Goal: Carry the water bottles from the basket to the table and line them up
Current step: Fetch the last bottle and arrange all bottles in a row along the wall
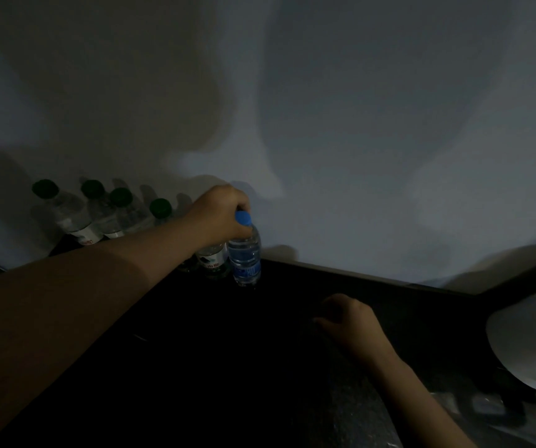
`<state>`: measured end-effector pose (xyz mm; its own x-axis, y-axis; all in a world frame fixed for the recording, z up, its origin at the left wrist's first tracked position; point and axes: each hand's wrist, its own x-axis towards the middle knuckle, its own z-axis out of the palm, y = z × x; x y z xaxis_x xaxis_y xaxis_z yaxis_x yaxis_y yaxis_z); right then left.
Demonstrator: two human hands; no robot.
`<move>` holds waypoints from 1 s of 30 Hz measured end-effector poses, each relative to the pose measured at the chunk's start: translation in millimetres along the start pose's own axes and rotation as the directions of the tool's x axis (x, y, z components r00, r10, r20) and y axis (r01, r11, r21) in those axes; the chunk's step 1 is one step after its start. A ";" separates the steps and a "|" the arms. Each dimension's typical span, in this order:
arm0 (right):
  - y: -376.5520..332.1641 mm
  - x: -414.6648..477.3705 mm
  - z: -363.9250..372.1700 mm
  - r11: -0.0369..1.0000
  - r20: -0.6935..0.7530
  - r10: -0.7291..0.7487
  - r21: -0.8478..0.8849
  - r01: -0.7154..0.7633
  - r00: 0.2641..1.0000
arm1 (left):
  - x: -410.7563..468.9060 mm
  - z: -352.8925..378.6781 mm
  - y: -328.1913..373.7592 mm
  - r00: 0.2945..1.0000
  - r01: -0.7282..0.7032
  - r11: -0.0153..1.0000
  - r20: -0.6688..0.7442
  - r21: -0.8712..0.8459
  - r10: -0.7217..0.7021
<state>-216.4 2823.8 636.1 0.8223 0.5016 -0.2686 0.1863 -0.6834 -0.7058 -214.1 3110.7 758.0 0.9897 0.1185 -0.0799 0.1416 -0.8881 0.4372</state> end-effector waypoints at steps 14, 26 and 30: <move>-1.0 -2.9 3.8 1.000 -0.001 0.011 -0.026 -0.011 1.000 | 1.0 -2.3 5.9 0.996 0.079 0.996 0.030 0.031 -0.080; -26.1 -28.2 6.4 0.964 0.091 -0.054 -0.256 0.076 0.994 | -34.0 -19.9 14.1 0.996 0.051 0.996 -0.080 0.076 -0.045; -38.5 -40.0 10.8 0.921 0.238 -0.023 -0.372 0.113 0.971 | -66.7 -30.4 18.5 0.997 0.040 0.996 -0.076 0.076 -0.034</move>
<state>-262.3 2835.7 666.9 0.6661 0.6291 -0.4007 0.4646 -0.7703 -0.4368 -276.9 3099.8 798.6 0.9830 0.1819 -0.0267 0.1790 -0.9141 0.3639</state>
